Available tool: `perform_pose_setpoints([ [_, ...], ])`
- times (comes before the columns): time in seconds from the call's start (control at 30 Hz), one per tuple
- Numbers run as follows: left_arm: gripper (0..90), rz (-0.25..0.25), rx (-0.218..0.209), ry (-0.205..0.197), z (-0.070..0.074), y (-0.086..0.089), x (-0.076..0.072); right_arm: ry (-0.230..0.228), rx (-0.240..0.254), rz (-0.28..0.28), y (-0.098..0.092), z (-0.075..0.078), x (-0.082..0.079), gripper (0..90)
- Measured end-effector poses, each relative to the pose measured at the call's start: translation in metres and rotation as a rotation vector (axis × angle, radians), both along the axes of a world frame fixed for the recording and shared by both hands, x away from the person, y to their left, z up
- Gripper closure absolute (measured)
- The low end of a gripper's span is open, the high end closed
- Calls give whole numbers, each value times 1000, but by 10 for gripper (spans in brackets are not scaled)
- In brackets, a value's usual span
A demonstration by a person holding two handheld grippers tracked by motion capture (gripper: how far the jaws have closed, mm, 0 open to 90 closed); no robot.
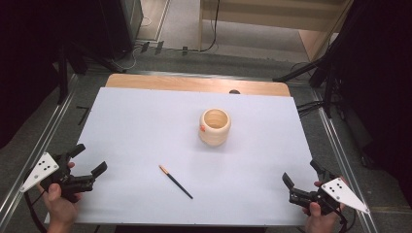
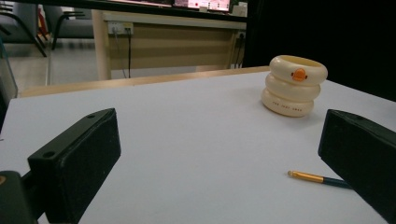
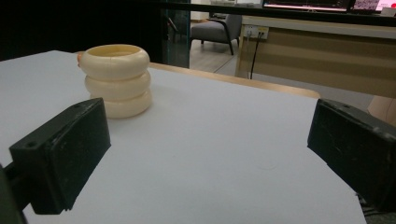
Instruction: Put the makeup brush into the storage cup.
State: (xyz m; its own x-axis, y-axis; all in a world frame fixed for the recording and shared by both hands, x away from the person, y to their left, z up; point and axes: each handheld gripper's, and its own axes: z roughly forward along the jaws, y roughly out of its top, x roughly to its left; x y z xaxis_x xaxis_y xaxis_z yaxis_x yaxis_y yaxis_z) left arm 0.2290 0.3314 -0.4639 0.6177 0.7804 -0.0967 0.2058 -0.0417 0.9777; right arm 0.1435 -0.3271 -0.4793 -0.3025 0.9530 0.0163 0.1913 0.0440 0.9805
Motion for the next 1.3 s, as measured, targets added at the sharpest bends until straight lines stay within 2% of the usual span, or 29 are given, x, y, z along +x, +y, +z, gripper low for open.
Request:
perform_pose_setpoints([
  [0.27,0,-2,-14,2,0,0,1,0,2,20,4,2,0,0],
  [0.43,0,6,1,-7,2,0,2,-1,-3,25,10,8,2,0],
  [0.5,0,9,-7,-7,3,1,2,3,-1,26,13,10,3,0],
  [0.7,0,17,-9,-13,4,3,0,-7,-16,68,32,23,12,0],
  [1.03,0,10,3,-10,3,0,0,15,-31,130,55,28,27,0],
  [1.3,0,16,1,-12,3,0,0,21,-14,195,80,30,43,0],
])
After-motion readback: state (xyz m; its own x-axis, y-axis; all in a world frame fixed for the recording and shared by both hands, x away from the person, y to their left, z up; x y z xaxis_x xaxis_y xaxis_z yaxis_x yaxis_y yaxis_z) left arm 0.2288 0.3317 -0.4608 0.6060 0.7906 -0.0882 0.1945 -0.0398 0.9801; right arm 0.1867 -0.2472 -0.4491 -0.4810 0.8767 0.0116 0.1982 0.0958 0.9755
